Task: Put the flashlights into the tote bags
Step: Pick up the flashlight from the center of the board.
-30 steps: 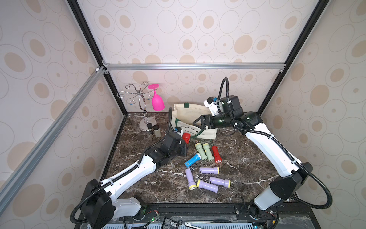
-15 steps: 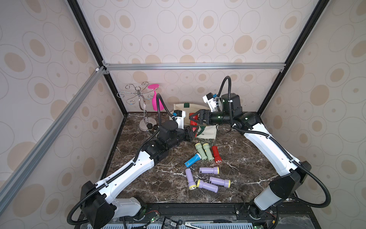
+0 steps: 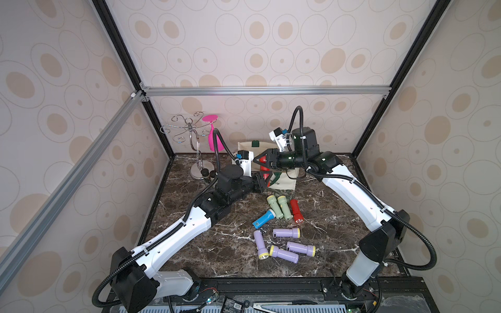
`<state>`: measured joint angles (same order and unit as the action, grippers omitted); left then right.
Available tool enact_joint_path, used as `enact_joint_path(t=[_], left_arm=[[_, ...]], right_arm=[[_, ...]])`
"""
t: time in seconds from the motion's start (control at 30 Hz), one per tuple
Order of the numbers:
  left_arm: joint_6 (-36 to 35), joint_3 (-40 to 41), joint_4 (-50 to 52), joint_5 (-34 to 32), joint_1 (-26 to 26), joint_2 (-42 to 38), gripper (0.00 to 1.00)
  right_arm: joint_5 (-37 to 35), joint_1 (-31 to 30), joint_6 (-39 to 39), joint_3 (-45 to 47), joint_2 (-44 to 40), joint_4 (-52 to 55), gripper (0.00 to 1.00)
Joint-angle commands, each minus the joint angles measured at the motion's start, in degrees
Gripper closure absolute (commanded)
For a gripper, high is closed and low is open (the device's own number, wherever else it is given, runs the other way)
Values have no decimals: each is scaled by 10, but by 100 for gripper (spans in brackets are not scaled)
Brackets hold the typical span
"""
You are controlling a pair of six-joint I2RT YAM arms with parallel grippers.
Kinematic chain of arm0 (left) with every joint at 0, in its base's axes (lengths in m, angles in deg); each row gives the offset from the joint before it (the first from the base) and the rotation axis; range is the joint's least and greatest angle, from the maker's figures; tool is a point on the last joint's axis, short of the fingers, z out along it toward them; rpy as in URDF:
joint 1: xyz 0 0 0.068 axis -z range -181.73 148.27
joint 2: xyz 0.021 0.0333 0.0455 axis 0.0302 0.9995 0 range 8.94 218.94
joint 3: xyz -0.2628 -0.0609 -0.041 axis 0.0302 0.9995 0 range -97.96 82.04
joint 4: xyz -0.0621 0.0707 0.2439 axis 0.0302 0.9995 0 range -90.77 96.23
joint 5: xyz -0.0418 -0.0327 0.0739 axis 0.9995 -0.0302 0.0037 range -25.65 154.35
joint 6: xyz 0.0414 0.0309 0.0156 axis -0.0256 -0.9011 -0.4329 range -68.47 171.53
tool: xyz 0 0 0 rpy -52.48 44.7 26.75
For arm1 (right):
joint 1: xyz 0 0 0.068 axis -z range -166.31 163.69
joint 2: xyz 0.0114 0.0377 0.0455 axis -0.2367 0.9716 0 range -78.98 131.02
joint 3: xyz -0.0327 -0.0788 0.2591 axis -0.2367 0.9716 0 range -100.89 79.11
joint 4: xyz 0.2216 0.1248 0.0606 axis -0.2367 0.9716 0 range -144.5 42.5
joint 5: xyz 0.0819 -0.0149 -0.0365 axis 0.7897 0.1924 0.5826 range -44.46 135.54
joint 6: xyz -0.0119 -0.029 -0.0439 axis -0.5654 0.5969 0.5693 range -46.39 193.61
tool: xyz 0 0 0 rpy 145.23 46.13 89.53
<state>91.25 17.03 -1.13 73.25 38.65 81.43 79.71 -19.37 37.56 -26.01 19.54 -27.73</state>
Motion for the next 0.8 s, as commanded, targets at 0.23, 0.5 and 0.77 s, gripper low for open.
enact_joint_path(t=[0.23,0.5,0.77], left_arm=[[-10,-12,14,-29,-2,-16,90],[-11,-14,17,-31,-2,-12,90],[-10,-6,21,-33,-3,-15,90]], right_arm=[[-22,-5,18,-15,-10,27,36],[-36,-5,26,-7,-23,35,37],[-35,-4,19,-15,-18,25,70]])
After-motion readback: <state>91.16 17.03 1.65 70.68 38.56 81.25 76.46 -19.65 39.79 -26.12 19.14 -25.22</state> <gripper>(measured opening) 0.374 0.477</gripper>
